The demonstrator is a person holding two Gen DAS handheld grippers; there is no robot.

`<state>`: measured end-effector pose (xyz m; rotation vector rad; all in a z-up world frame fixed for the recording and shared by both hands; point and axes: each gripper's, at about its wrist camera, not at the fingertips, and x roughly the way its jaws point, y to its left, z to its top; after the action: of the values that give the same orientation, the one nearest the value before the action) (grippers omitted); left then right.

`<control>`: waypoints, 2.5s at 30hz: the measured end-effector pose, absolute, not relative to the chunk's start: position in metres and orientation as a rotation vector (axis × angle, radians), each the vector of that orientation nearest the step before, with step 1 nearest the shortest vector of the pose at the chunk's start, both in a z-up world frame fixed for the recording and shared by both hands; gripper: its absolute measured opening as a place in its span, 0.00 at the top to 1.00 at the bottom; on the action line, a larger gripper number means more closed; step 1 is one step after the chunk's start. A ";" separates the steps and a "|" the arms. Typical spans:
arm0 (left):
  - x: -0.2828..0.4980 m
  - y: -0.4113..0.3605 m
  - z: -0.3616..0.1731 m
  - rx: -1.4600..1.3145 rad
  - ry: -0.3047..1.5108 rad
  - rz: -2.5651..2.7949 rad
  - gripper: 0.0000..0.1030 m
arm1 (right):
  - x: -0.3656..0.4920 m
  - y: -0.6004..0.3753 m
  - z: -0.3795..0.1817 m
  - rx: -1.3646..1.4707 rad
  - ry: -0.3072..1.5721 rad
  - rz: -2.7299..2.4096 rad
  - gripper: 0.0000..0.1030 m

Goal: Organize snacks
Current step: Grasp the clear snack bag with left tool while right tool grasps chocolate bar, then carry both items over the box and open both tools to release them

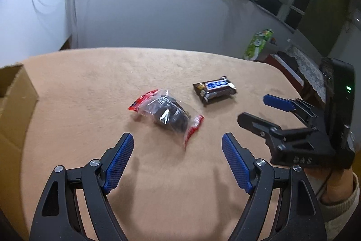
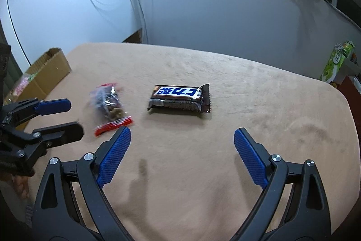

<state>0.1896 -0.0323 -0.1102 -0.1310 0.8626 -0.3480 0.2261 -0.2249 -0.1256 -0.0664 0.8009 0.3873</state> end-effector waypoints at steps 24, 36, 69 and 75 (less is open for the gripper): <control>0.236 -0.040 -0.131 -0.131 0.889 -0.275 0.32 | 0.293 -0.199 -0.140 -0.127 0.864 0.485 0.35; 0.236 -0.020 -0.134 -0.243 0.870 -0.304 0.60 | 0.288 -0.199 -0.140 -0.135 0.845 0.494 0.71; 0.094 -0.012 -0.029 -0.064 0.578 -0.283 0.62 | 0.105 -0.225 -0.090 0.060 0.655 0.378 0.71; 0.052 -0.003 0.000 -0.037 0.491 -0.283 0.62 | 0.072 -0.209 -0.055 0.028 0.579 0.380 0.71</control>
<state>0.0517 -0.0032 -0.0002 -0.0372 0.4912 -0.2833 0.0721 -0.2088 -0.0553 0.0279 0.5787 0.3803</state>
